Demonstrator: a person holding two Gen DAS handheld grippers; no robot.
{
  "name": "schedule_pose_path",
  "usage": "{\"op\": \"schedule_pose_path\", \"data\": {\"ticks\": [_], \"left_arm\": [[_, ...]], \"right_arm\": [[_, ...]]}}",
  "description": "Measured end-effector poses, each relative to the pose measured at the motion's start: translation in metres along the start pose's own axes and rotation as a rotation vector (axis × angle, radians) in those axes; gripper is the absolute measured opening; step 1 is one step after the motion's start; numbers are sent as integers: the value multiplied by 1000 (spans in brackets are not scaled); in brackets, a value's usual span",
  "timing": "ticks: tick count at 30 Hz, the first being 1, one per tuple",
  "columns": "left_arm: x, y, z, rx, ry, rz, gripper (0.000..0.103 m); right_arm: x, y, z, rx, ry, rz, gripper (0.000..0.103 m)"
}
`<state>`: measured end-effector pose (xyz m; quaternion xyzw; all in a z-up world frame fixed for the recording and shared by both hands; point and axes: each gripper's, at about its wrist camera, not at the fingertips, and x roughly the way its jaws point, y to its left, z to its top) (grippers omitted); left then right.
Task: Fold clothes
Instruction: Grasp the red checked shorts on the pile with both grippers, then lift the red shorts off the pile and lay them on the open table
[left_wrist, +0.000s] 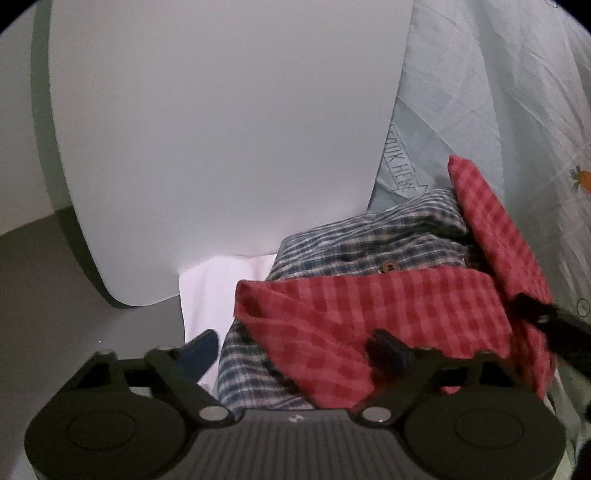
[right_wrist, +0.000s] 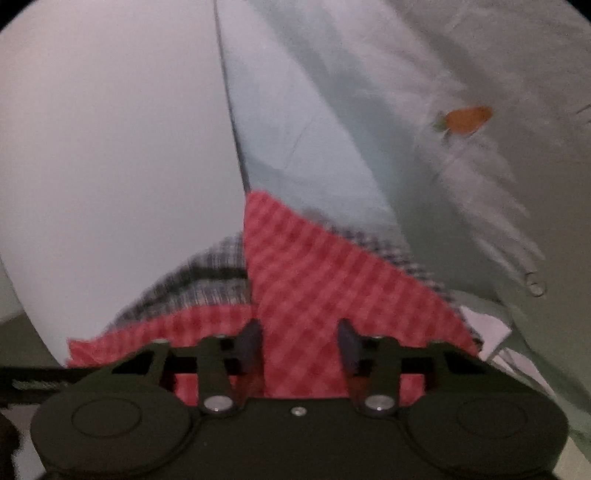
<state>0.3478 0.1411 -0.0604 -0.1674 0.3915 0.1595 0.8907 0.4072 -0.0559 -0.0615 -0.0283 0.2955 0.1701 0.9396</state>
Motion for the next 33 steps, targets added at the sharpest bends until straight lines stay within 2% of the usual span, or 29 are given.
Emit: {"op": "schedule_pose_path", "data": {"ticks": [1, 2, 3, 5, 6, 8, 11, 17, 20, 23, 26, 29, 31, 32, 33], "left_arm": [[-1, -2, 0, 7, -5, 2, 75], [-4, -5, -2, 19, -14, 6, 68], [-6, -9, -3, 35, -25, 8, 63], [-12, -19, -7, 88, -55, 16, 45], [-16, -25, -10, 121, -71, 26, 41], [-26, -35, -17, 177, -91, 47, 25], [-45, -44, -30, 218, -107, 44, 8], [-99, -50, -68, 300, -103, -46, 4], [-131, -52, -102, 350, -66, -115, 3], [-157, -56, -148, 411, 7, -176, 2], [-179, -55, -202, 455, 135, -245, 3], [-199, -55, -260, 527, 240, -249, 3], [-214, -59, -289, 581, 269, -234, 6], [-223, -62, -299, 599, 267, -226, 7], [-230, -66, -304, 609, 260, -220, 7]], "right_arm": [[5, 1, -2, -15, 8, -8, 26], [4, 0, -5, -27, -10, -22, 11], [1, -2, -7, -27, -37, -45, 3], [-13, -7, -12, -33, -84, -92, 2], [-21, -10, -14, -45, -106, -119, 2], [-42, -16, -20, -69, -151, -180, 2], [-83, -33, -31, -54, -199, -259, 1], [-188, -72, -78, -2, -257, -420, 1], [-250, -90, -119, 47, -281, -503, 1], [-316, -103, -170, 100, -283, -593, 1], [-371, -108, -232, 125, -199, -691, 2], [-407, -117, -302, 214, 5, -730, 4], [-427, -126, -348, 333, 165, -727, 6], [-435, -127, -365, 372, 227, -725, 12], [-444, -127, -379, 403, 270, -727, 24]]}}
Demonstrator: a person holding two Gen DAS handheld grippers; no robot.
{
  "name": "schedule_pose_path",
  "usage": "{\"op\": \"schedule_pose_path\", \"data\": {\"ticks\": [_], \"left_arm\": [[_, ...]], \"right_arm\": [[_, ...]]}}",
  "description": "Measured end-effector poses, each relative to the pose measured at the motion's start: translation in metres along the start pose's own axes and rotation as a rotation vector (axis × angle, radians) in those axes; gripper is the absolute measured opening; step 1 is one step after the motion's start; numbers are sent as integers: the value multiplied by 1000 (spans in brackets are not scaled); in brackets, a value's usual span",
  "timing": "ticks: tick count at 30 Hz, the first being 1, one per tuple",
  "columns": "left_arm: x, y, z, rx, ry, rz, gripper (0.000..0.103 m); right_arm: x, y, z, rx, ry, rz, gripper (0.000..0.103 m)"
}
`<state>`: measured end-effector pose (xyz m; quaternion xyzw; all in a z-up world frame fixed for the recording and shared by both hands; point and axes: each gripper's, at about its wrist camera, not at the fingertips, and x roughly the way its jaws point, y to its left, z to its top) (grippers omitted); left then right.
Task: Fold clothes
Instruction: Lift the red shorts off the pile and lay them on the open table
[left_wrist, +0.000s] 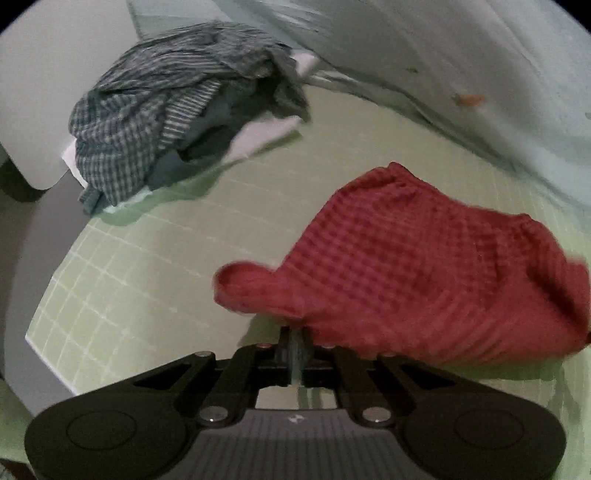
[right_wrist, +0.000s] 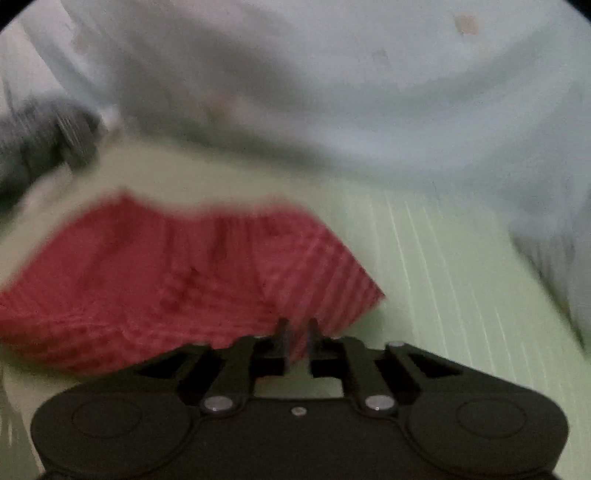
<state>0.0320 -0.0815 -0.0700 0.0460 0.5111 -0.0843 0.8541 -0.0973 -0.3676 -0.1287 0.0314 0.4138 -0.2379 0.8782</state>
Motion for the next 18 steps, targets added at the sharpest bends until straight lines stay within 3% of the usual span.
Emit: {"op": "schedule_pose_path", "data": {"ticks": [3, 9, 14, 15, 17, 18], "left_arm": [[-13, -17, -7, -7, -15, 2, 13], [-17, -47, -17, 7, -33, 6, 18], [-18, -55, -7, -5, -76, 36, 46], [-16, -56, -2, -4, -80, 40, 50], [-9, -57, 9, 12, -81, 46, 71], [-3, -57, 14, 23, -77, 49, 74]], "right_arm": [[-10, -27, -18, 32, 34, 1, 44], [-23, -54, -5, 59, -74, 6, 55], [-4, -63, 10, 71, -87, 50, 58], [-1, -63, 14, 74, -88, 63, 62], [9, -59, 24, 78, -96, 89, 71], [16, -57, 30, 77, -98, 101, 74]]}}
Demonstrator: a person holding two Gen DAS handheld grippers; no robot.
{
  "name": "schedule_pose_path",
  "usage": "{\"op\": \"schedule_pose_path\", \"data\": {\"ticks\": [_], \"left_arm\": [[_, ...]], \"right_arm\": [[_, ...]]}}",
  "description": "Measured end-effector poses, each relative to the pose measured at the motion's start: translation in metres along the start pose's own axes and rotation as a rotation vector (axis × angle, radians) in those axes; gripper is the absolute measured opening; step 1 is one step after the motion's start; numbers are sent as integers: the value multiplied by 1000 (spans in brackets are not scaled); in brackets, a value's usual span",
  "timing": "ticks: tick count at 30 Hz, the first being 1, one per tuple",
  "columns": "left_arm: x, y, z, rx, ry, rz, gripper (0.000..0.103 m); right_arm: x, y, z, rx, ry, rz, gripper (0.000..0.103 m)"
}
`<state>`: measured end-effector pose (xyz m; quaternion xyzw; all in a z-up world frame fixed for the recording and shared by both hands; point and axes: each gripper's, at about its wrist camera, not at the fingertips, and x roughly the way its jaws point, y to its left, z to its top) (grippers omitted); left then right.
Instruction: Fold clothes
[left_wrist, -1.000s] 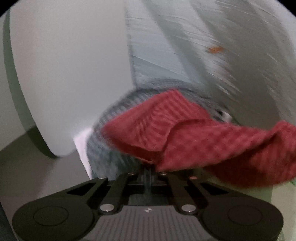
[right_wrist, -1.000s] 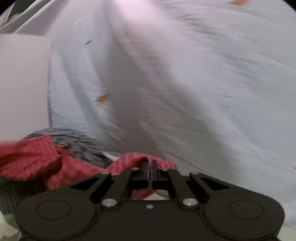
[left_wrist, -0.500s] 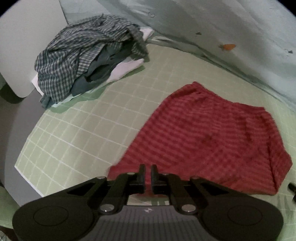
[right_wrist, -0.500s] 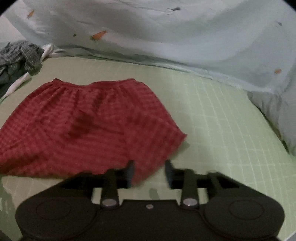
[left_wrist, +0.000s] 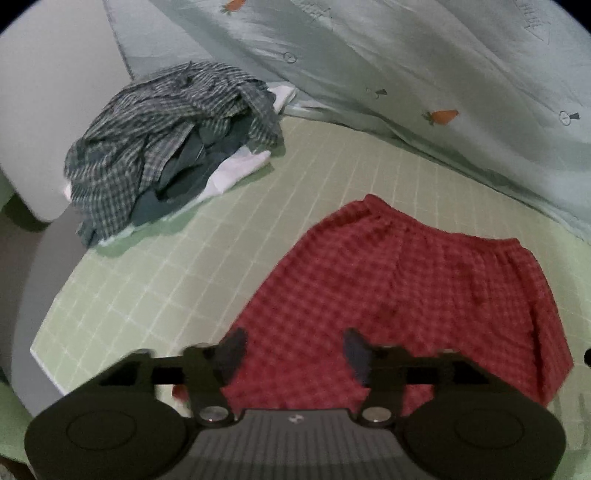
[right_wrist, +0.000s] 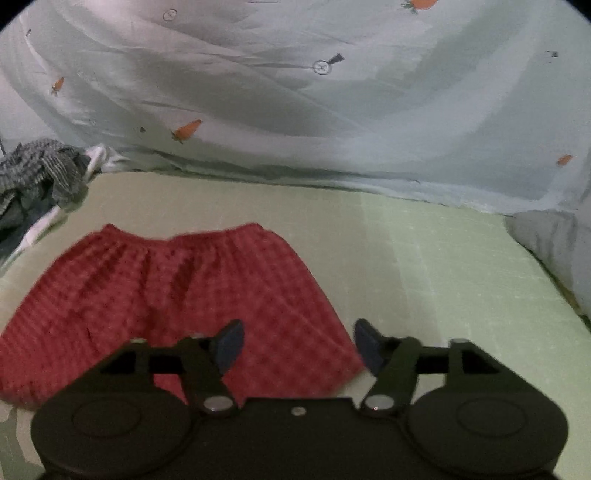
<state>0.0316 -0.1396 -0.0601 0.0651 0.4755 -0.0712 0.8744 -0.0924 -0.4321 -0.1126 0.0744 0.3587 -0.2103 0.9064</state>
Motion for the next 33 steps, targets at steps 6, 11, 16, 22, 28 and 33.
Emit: {"op": "schedule_pose_path", "data": {"ticks": [6, 11, 16, 22, 28, 33], "left_arm": [[55, -5, 40, 48, 57, -13, 75], [116, -25, 76, 134, 116, 0, 76], [175, -48, 94, 201, 187, -14, 77], [213, -74, 109, 204, 157, -69, 84], [217, -110, 136, 218, 89, -62, 83], [192, -125, 120, 248, 86, -109, 83]], "right_arm": [[67, 11, 40, -1, 52, 57, 75], [139, 14, 70, -4, 133, 89, 84], [195, 14, 77, -17, 234, 143, 66], [216, -3, 98, -10, 143, 169, 2], [226, -30, 128, 2, 88, -33, 20], [185, -38, 111, 18, 53, -52, 47]]}}
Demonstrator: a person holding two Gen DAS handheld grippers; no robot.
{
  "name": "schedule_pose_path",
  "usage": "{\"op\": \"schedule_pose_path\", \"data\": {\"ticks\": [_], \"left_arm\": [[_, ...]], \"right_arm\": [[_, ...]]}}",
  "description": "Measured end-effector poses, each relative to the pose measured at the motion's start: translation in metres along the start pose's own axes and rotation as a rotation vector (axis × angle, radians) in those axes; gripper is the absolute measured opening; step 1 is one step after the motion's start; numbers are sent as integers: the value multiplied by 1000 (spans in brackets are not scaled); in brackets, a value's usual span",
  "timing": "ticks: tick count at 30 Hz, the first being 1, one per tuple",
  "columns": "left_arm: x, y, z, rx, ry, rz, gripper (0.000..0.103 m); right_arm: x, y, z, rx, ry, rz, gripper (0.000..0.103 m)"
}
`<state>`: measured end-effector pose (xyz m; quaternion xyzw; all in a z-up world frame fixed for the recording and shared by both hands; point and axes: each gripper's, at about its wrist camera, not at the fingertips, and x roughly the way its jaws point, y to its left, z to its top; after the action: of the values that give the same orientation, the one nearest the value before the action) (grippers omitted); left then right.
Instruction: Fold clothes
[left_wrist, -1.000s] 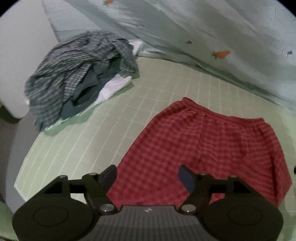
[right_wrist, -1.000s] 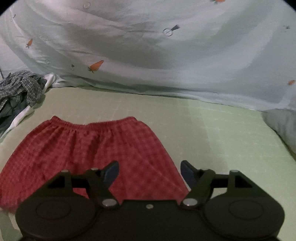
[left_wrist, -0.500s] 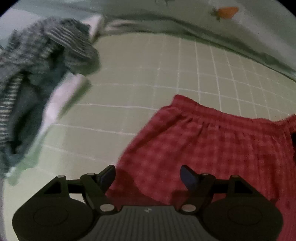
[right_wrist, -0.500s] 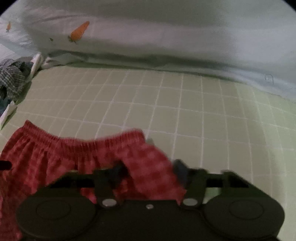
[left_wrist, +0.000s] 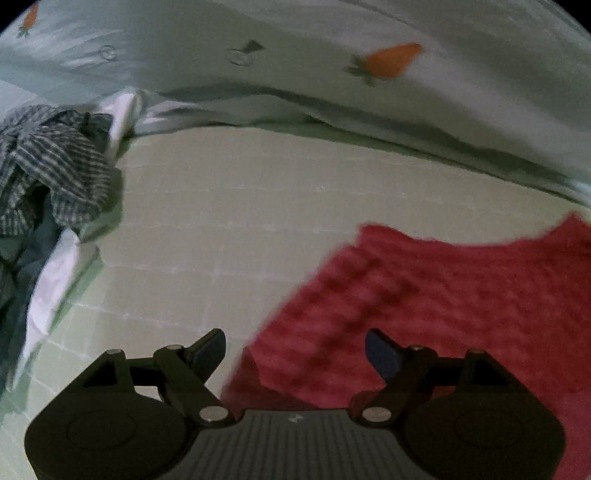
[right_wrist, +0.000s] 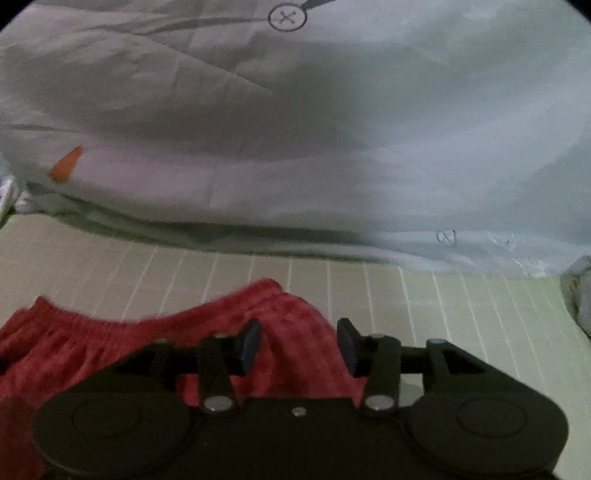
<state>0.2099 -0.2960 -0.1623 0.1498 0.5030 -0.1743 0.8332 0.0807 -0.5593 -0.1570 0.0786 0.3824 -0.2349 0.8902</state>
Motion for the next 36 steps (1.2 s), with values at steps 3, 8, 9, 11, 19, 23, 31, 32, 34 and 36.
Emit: {"op": "schedule_pose_path", "data": {"ticks": [3, 8, 9, 11, 19, 23, 31, 32, 34, 36], "left_arm": [[-16, -11, -23, 19, 24, -15, 83], [-51, -18, -63, 23, 51, -53, 83], [-58, -18, -69, 22, 51, -55, 83], [-75, -19, -80, 25, 41, -56, 83], [-124, -7, -99, -16, -51, -15, 84], [-126, -6, -105, -43, -31, -11, 84], [-121, -4, -94, -5, -49, 24, 87], [-120, -3, -91, -3, -53, 30, 88], [-117, 0, -86, -7, -54, 33, 88], [-114, 2, -82, -14, -49, 31, 88]], "right_arm": [[-22, 2, -25, -4, 30, 20, 55], [-40, 19, -68, -75, 103, 51, 66], [-39, 25, -73, -111, 108, 45, 47], [-47, 32, -87, -194, 111, 33, 4], [-101, 7, -111, -78, 66, 15, 2], [-97, 12, -102, -98, 34, -2, 46], [-43, 31, -70, -174, 25, -83, 96], [-35, 33, -67, -187, 33, -90, 96], [-26, 33, -65, -204, 43, -97, 90], [-33, 27, -66, -185, 16, -81, 15]]}}
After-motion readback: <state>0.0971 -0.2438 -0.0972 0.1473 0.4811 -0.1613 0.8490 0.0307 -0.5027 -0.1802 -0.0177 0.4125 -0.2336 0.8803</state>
